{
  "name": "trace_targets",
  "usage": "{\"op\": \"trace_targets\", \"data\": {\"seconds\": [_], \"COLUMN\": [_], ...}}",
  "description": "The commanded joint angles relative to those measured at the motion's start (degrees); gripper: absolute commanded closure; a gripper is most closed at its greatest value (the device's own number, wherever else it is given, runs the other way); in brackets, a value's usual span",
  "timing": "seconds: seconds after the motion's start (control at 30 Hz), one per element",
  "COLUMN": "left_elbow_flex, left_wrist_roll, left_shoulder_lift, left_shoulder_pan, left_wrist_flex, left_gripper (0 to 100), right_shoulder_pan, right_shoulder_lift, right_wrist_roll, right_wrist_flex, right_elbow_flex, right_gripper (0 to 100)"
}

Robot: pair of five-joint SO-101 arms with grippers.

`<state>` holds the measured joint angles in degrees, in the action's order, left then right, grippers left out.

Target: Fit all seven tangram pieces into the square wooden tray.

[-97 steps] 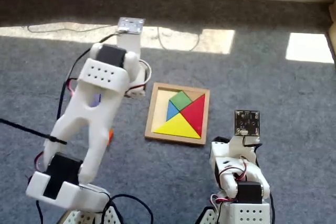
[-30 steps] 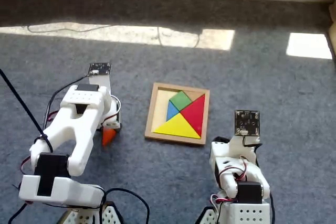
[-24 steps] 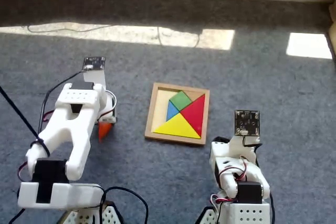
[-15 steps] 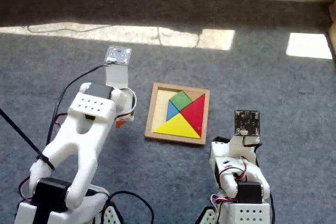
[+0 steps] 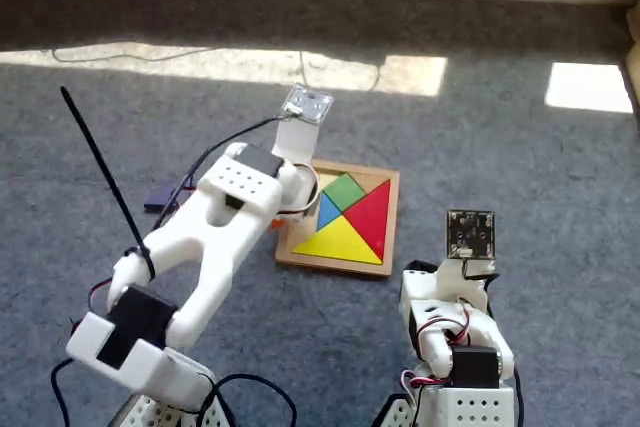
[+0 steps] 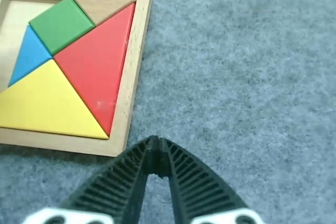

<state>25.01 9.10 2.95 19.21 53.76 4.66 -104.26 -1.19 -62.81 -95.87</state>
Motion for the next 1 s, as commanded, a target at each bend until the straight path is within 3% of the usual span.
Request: {"op": "trace_targets", "data": {"seconds": [0.0,0.13,0.3,0.97], "left_elbow_flex": [-5.4,-6.4,-6.5,-7.0], "left_wrist_roll": [-0.4,0.2,6.1,6.3], "left_shoulder_lift": [1.5,1.7,1.9,-3.4], "left_shoulder_pan": [1.0,1.9,4.0,-3.7], "left_wrist_flex": [-0.4,2.8,4.9,5.5], "left_gripper": [97,89,77,77], "right_shoulder_pan": [-0.6,-0.6,-0.6,-0.6], "right_shoulder_lift": [-0.8,-0.8,-0.8,-0.8], "right_wrist_roll": [0.0,0.0,0.0,0.0], "right_wrist_flex": [-0.1,-0.1,-0.1,-0.1], "right_elbow_flex": [-8.7,-8.7,-8.7,-8.7], "right_gripper": [99.2,99.2,99.2,99.2]}}
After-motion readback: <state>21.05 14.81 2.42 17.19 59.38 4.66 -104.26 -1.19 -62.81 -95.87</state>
